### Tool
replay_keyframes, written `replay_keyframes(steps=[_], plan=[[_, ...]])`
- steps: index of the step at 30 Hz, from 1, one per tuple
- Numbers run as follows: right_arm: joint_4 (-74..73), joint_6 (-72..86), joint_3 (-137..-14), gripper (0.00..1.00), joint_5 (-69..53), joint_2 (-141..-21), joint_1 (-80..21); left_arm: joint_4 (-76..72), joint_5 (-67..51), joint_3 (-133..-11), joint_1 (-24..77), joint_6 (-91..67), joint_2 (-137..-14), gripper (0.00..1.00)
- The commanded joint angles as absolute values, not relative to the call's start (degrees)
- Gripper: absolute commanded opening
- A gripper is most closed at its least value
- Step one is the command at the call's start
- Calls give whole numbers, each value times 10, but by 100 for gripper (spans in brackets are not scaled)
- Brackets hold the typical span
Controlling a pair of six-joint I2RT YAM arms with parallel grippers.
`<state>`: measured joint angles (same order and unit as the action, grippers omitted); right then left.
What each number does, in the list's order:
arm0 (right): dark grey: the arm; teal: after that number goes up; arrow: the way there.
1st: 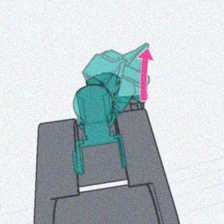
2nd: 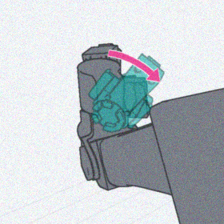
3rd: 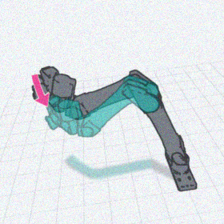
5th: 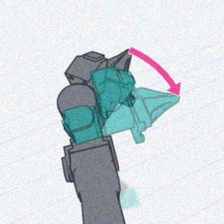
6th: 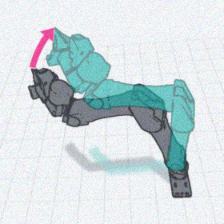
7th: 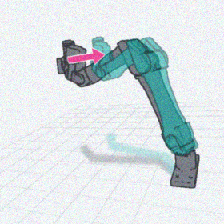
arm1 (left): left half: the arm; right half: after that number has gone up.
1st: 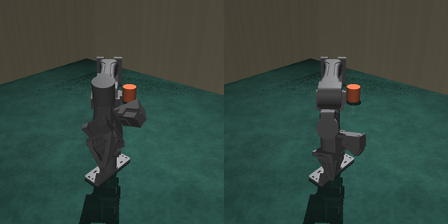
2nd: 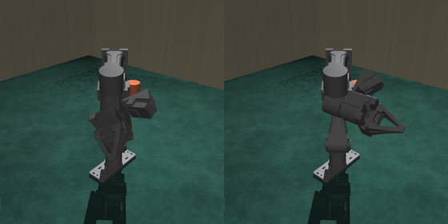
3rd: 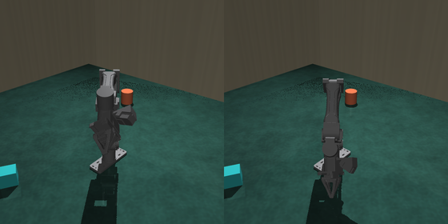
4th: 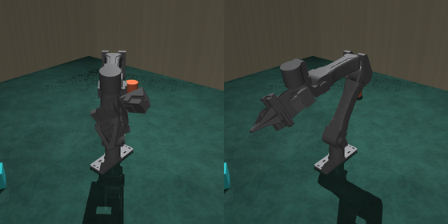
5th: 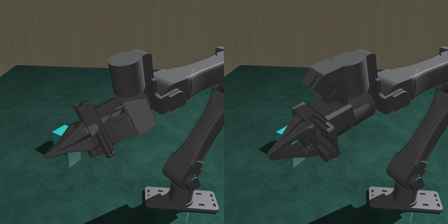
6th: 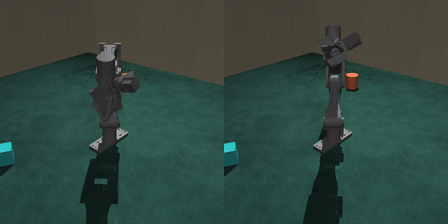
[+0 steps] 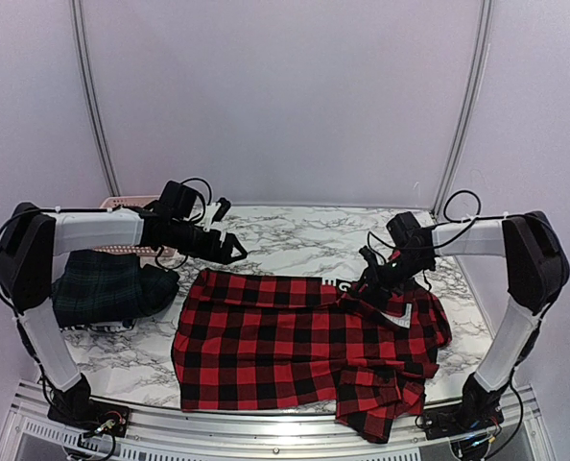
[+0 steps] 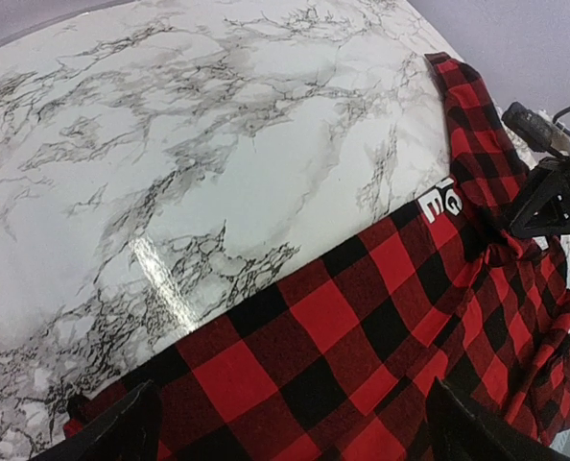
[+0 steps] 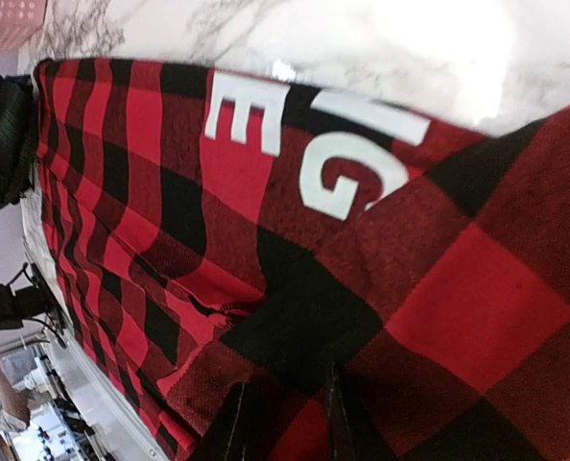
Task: Fold and stack the mixed laundry pile
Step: Fold the flattened shirt at the center of the board, then smooth out the 1/3-folded T-shirt at the center of the board.
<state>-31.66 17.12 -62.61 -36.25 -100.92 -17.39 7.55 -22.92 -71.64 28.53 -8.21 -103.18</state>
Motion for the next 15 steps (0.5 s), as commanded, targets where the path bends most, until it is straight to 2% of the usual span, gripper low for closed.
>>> replay_keyframes(steps=[1,5,9,11,15], plan=[[-312,157,-588,21,-348,-1010,-221,55,-156,-673,288,-62,-949,99],[-309,155,-537,20,-346,-988,-228,-34,-110,-604,288,-80,-868,99],[-322,140,-532,22,-337,-985,-226,-59,-75,-585,286,-154,-870,99],[-330,130,-560,25,-342,-982,-218,-22,-118,-609,286,-133,-907,99],[-344,134,-648,36,-351,-958,-166,-23,-91,-620,292,-139,-910,99]])
